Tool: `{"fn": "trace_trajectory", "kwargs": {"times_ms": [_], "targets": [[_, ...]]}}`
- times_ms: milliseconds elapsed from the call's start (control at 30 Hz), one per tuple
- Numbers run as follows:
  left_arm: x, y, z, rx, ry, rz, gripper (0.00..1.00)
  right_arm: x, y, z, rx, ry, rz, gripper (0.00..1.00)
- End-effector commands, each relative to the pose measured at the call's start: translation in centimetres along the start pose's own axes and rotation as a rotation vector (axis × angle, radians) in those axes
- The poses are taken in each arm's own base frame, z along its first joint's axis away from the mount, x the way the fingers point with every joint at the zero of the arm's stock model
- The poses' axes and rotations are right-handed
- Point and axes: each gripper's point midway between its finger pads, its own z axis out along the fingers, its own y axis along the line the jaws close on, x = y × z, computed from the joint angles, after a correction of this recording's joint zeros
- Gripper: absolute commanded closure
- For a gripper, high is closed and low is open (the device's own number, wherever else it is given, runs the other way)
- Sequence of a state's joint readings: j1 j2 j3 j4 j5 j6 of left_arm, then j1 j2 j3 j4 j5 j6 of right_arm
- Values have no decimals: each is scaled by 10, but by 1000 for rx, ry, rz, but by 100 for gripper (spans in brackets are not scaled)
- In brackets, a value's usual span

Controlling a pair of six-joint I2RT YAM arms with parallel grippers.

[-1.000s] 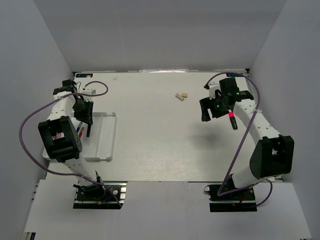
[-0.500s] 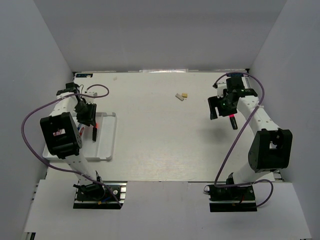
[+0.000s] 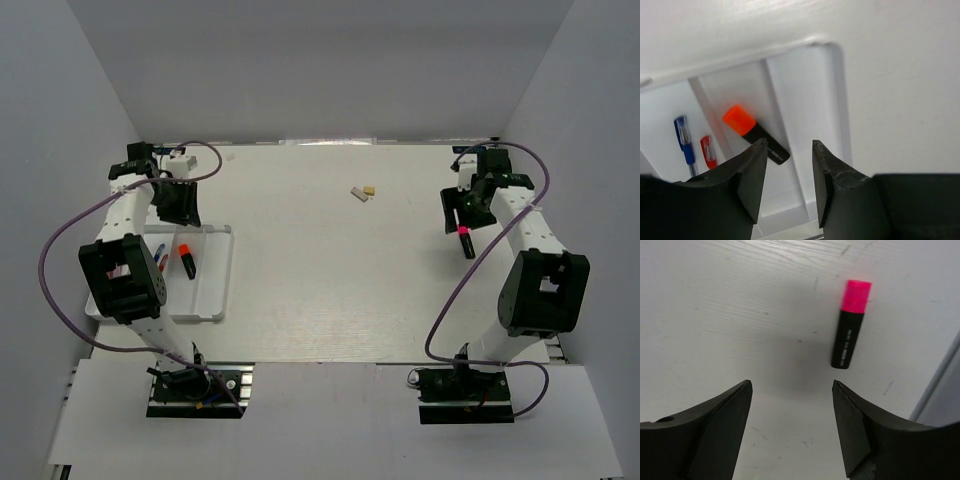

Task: Sort the stationery into containers
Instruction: Place the pen in the storage box, then pick up the pen from the center of the board.

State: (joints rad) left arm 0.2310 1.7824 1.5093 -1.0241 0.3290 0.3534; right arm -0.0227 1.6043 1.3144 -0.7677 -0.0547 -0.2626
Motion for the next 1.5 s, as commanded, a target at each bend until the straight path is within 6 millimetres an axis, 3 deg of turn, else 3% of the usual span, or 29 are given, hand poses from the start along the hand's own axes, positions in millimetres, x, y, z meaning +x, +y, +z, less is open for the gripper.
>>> {"fn": "trace_trajectory", "kwargs": {"times_ms": [0,100,233,300,900,1167,1267,1300,1367,1400,1467], "targets": [[-45,-38,-47,61,-192,101,49,-6,-33,2,74,3,-14,29],[-54,-54,-49,65,-218,156,49,2,-53,14,118,43,-4,30],[-43,-68,-43,81,-193,183,49,7,-68,27,102,73,24,30],[-40,-82,-40,111,-188,204,49,12,-71,35,92,105,36,31],[-66,-120,-37,138,-267,203,49,20,-87,95,37,155,39,47],[-70,-139,-40,214,-329,187,47,40,-81,109,13,188,34,50],[-66,-151,-39,279,-348,159,46,44,-74,110,-9,186,37,60],[-60,-155,-35,309,-336,128,47,45,-72,108,-20,184,43,68],[-64,-171,-44,395,-389,127,46,42,-57,103,-82,167,52,77],[-63,-179,-47,440,-398,78,47,36,-48,94,-108,134,44,83],[-61,-199,-56,536,-457,104,47,21,-27,74,-173,37,27,85]]}}
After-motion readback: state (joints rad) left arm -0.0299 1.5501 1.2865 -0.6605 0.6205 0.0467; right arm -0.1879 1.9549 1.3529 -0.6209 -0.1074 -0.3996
